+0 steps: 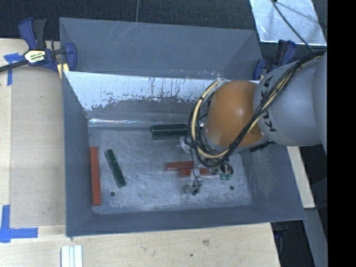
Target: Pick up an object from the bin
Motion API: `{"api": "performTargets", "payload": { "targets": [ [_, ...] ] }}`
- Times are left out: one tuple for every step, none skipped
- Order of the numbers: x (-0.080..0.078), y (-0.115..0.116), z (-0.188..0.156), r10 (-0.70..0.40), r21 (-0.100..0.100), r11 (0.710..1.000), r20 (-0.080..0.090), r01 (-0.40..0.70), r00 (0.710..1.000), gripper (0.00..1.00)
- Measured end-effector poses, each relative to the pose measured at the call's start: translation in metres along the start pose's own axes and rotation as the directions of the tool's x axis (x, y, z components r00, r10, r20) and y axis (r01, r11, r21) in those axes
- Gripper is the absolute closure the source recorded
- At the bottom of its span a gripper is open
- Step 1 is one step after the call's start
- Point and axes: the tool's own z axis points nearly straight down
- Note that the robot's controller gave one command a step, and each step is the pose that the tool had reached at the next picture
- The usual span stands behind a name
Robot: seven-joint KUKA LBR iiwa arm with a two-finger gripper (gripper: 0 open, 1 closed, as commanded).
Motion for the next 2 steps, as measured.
{"api": "performTargets", "payload": {
  "targets": [
    [0.000,0.000,0.000,0.001,0.000,1.000,0.000,-0.001,1.000,1.00],
    [-0.023,-0.045,-0.002,0.009,0.003,1.000,0.002,-0.009,1.000,1.00]
  ]
}}
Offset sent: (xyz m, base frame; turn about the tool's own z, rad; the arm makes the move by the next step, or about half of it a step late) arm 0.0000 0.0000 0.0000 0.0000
